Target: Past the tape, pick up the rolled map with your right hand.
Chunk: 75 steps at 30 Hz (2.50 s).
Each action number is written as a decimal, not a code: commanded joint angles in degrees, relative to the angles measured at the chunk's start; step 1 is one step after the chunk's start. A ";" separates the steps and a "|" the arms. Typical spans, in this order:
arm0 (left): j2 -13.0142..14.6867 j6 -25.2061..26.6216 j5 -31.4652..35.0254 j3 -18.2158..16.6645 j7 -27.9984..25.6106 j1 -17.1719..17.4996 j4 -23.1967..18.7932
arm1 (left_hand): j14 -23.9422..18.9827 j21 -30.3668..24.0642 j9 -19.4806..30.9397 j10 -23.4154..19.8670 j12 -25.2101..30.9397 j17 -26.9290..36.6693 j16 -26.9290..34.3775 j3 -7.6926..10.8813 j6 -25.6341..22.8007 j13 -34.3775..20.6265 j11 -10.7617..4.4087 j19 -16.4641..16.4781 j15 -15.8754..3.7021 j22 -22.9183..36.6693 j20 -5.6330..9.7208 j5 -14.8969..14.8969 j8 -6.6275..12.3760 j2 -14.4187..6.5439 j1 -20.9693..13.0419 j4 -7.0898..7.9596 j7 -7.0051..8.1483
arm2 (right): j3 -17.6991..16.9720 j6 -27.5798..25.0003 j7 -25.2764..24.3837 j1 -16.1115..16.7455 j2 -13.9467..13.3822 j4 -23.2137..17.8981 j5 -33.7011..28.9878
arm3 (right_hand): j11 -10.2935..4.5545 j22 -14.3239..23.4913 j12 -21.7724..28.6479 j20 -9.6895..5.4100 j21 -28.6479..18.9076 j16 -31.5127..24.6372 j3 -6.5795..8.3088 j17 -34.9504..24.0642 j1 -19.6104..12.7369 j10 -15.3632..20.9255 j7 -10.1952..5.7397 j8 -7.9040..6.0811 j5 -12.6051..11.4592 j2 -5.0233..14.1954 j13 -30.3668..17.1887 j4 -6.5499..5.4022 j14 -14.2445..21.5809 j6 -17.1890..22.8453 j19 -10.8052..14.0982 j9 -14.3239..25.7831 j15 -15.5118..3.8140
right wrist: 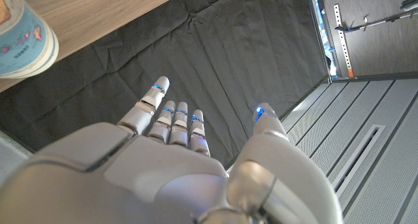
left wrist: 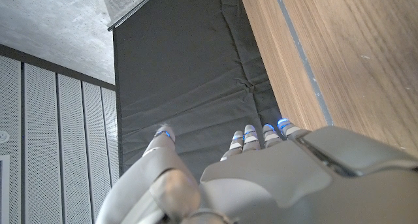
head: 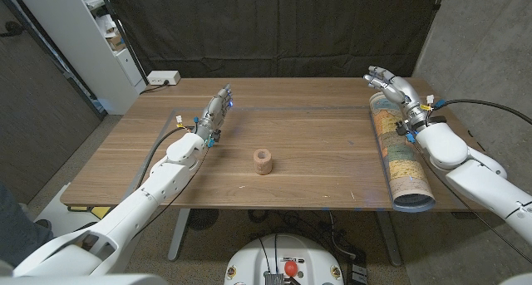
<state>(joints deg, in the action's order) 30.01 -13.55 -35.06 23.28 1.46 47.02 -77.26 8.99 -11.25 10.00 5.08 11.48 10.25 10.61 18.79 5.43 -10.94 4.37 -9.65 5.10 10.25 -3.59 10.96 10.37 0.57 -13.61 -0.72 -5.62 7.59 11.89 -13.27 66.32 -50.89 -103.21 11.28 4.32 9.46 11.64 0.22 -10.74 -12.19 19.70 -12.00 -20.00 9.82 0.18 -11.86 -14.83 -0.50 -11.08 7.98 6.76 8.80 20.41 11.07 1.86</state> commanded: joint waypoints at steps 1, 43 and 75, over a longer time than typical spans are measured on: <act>-0.27 -0.61 -0.16 0.13 1.01 -0.64 1.35 | 0.41 0.07 0.23 0.17 0.49 0.25 0.15 0.15 -0.05 -0.03 -0.30 -1.25 -0.07 0.15 0.10 -0.01 0.42 -0.40 0.05 -0.40 0.09 | -1.66 -4.33 -3.18 2.58 -0.36 -3.16 -3.00 | 0.34 0.26 -0.07 0.31 0.17 0.07 -0.02 0.00 -0.31 -0.12 -0.36 0.01 -0.30 -0.25 -0.14 0.18 -0.18 0.23 -0.03 0.11 0.30; -1.02 -1.93 -1.17 0.03 3.90 -2.17 5.32 | 0.44 0.03 0.24 0.24 0.47 0.26 0.17 0.01 -0.15 -0.03 -0.37 -1.51 -0.11 0.16 -0.41 -0.03 0.43 -0.57 0.20 -0.67 0.13 | -3.68 -21.48 -7.05 6.13 -0.92 -12.49 -6.44 | 0.39 0.32 -0.32 3.52 0.12 0.11 -0.53 -0.10 -0.11 -1.03 -0.92 0.31 -0.11 -1.08 -0.30 0.00 -0.13 -0.19 -1.20 0.20 3.42; -1.31 -2.88 -1.50 -0.11 4.84 -2.31 6.59 | 1.00 0.06 0.25 0.54 0.39 0.26 0.06 -0.09 -0.16 -0.04 -0.25 -1.91 -0.13 0.18 -0.72 -0.08 0.42 -0.74 0.33 -0.89 0.26 | -0.83 -35.69 -9.08 4.17 -2.55 -16.96 -9.11 | -0.77 0.50 -0.74 11.92 0.46 0.71 -2.05 -0.22 0.99 -4.14 -3.15 0.88 -0.58 -3.26 -0.50 -0.36 -3.16 -2.01 -7.18 0.27 6.05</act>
<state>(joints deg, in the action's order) 28.80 -16.44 -36.62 23.07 6.09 45.03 -71.07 9.59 -11.25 10.00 5.28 11.47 10.25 10.61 18.56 5.43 -10.94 4.18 -9.97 5.11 10.25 -3.89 10.96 10.36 0.27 -13.30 -1.42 -5.62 5.80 -21.16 -21.69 71.38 -53.47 -120.09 2.24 3.69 9.75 10.97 12.00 -10.18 -11.64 18.03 -12.13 -18.95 5.91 -3.08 -11.14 -15.05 -3.39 -11.34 7.58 3.77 7.16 13.34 11.05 7.69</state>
